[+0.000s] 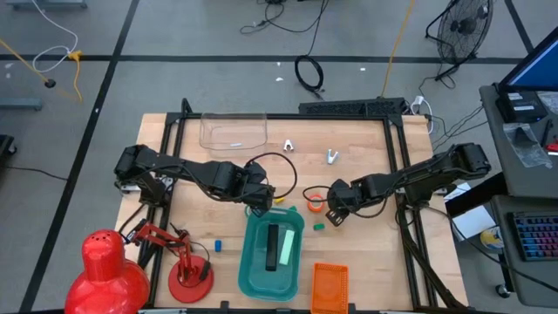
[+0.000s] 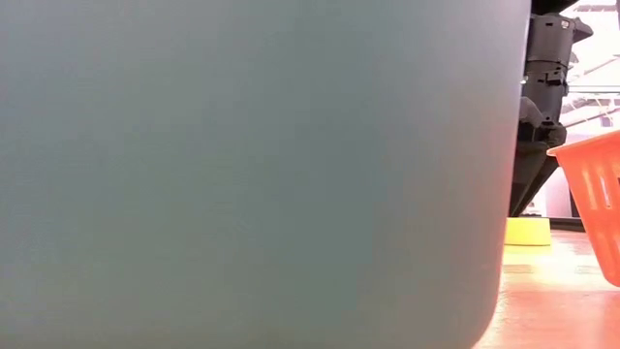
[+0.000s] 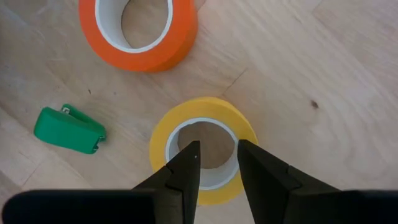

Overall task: Pick and place Stapler, Stapler remover, tape
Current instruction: Put the yellow tape into the transparent bin

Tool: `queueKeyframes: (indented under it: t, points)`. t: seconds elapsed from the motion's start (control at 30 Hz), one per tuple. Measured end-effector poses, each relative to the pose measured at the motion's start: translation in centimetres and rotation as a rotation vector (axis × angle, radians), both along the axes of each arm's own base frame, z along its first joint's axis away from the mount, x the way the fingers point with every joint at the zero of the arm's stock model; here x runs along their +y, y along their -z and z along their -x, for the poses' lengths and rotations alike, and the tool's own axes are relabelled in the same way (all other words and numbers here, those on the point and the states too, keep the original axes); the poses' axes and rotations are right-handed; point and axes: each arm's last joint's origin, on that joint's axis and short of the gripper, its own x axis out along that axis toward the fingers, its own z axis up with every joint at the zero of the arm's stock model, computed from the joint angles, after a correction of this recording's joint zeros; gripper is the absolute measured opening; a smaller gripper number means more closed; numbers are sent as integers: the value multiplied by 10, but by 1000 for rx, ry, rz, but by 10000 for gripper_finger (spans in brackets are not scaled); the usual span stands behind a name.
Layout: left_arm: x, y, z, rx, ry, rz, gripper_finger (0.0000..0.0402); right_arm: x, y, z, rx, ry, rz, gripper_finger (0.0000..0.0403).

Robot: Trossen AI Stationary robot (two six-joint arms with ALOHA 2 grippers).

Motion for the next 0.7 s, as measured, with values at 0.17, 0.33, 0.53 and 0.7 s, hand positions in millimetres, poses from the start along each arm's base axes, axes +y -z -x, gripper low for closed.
queueKeyframes:
  t: [0.17,0.33,0.53,0.7]
  points:
    - [0,0,0,4,15,-3,97,1,-7,-2,-29,13,-10,105]
    - [0,0,0,5,21,-10,97,3,-28,-2,-60,15,-13,105]
    - [4,0,-1,4,19,-17,97,2,-38,-3,-96,24,-27,107]
    - [5,0,-1,4,16,-17,97,3,-39,-3,-88,7,-42,136]
